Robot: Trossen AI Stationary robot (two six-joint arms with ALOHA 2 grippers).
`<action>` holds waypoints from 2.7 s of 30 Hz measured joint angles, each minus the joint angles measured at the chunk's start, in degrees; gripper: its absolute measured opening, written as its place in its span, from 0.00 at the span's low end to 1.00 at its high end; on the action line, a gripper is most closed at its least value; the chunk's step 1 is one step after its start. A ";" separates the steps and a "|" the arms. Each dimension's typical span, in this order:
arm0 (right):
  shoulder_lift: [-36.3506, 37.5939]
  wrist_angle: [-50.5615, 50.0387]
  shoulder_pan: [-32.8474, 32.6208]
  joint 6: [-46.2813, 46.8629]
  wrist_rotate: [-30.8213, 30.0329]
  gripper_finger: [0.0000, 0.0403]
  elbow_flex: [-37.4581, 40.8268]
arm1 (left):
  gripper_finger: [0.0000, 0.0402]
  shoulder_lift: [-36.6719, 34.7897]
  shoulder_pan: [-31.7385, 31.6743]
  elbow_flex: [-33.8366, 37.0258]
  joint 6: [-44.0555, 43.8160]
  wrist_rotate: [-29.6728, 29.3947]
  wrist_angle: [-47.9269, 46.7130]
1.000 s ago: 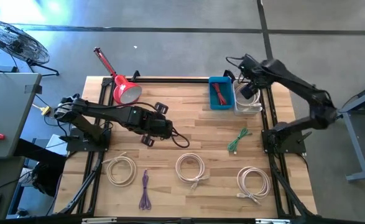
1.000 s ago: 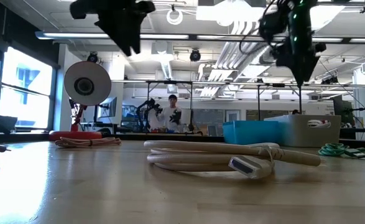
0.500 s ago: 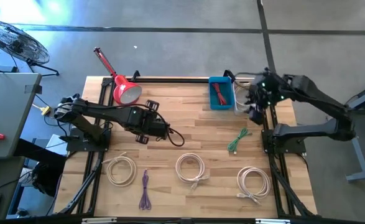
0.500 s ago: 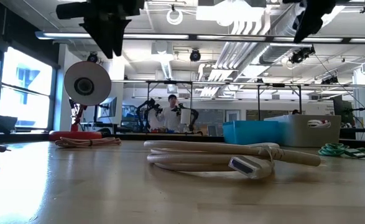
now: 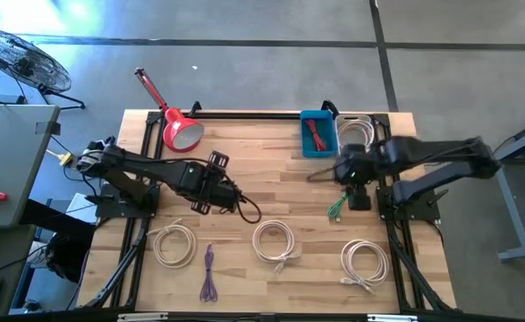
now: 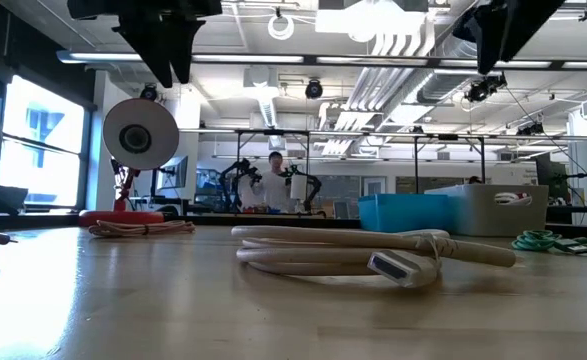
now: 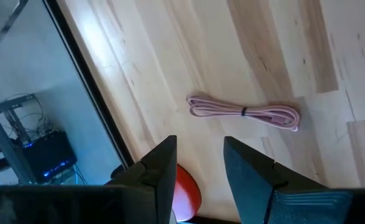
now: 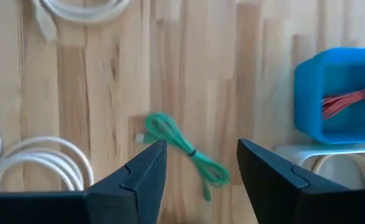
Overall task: Pick & Place USB Port
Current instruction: Put the green charger cable into the blue bin
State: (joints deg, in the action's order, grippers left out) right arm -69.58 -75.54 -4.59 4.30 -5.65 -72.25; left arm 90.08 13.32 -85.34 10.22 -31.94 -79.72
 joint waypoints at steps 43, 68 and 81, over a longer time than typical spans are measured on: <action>-21.62 14.92 -10.79 1.22 -7.32 0.47 22.29 | 0.32 0.00 8.25 0.02 -2.65 7.85 -5.47; -21.45 31.12 -2.78 0.01 -7.93 0.04 29.52 | 0.32 0.00 8.09 0.02 -4.50 6.73 -2.25; -21.73 22.80 -2.69 3.34 -20.03 0.01 13.27 | 0.32 0.00 8.09 0.04 -4.94 -5.74 -4.68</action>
State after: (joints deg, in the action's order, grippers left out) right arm -91.31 -52.73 -7.28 7.64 -25.68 -58.98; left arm 90.08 21.41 -85.30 5.27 -37.69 -84.40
